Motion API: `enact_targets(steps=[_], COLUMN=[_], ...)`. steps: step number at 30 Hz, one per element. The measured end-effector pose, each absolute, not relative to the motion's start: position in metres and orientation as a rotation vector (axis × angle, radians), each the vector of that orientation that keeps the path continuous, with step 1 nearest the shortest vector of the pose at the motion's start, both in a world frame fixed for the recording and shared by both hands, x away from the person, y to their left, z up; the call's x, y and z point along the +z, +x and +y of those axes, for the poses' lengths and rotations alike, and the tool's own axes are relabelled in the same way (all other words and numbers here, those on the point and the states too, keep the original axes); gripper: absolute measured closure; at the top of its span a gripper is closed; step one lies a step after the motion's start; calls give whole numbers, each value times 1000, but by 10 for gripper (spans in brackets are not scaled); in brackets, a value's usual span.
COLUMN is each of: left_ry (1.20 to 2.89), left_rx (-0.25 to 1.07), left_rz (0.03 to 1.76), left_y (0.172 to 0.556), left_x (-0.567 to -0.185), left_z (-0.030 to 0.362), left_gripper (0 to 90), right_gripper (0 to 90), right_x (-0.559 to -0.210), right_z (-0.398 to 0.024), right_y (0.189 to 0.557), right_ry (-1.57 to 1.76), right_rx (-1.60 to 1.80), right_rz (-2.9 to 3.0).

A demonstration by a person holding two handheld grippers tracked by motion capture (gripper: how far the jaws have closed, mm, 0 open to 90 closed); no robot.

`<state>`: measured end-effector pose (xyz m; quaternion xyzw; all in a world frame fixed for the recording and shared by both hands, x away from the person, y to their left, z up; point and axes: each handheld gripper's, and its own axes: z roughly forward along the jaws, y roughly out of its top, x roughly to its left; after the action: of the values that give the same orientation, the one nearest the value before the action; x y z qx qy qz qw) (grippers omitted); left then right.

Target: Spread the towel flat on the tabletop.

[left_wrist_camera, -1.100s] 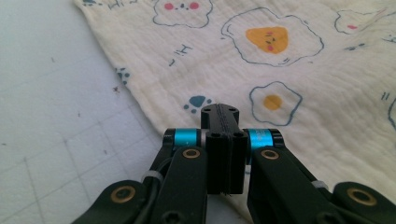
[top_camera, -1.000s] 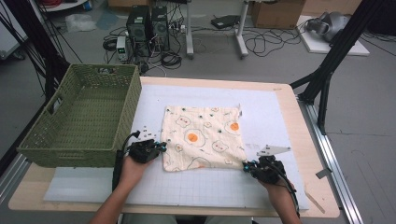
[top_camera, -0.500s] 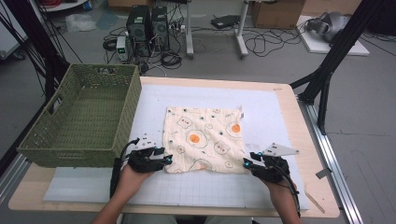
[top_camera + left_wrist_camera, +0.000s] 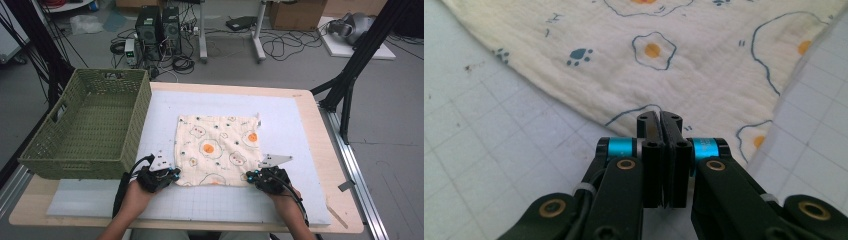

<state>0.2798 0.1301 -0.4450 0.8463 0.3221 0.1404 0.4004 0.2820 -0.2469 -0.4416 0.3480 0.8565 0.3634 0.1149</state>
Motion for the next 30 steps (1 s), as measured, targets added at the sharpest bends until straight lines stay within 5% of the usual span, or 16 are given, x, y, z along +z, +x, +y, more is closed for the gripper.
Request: enact_targets(steps=[9, 13, 18, 30], left_ry=[2170, 2100, 1926, 1800], left_rx=[232, 256, 310, 414], left_rz=[774, 825, 914, 1100], left_y=[260, 268, 291, 363], left_x=[-442, -440, -434, -441], left_z=[144, 146, 145, 132], left_gripper=[860, 607, 468, 546], right_gripper=[855, 703, 606, 579], right_x=[-438, -432, -422, -437], right_z=[-251, -256, -270, -271], right_y=[254, 255, 285, 363], right_ry=[978, 981, 1081, 1281], right_rx=[1105, 1147, 1174, 1019], right_rz=[2664, 2605, 2391, 2168])
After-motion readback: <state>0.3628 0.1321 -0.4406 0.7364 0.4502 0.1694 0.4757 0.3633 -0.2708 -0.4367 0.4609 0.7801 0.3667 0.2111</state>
